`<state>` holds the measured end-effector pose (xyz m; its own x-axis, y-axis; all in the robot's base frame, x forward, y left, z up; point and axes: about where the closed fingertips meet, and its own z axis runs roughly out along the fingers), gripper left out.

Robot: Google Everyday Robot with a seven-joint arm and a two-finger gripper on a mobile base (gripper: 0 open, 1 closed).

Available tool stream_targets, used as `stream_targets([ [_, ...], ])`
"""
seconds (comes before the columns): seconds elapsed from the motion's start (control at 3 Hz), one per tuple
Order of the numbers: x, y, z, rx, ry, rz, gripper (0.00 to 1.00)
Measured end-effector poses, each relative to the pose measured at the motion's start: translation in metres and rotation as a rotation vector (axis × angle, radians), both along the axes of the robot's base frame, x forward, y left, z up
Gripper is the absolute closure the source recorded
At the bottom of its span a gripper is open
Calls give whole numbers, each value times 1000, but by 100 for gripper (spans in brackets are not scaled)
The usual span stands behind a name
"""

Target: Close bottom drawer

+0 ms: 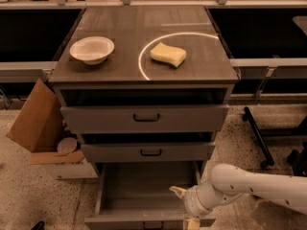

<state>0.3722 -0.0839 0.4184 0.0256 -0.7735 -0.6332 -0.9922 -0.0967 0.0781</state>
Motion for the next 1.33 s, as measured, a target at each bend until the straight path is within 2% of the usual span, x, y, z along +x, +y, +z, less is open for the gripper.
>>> stream_targets([
  [0.67,-13,-24,-71,-50,-25,72,0],
  [1.33,-35,-50,-116,-84,45,48,0],
])
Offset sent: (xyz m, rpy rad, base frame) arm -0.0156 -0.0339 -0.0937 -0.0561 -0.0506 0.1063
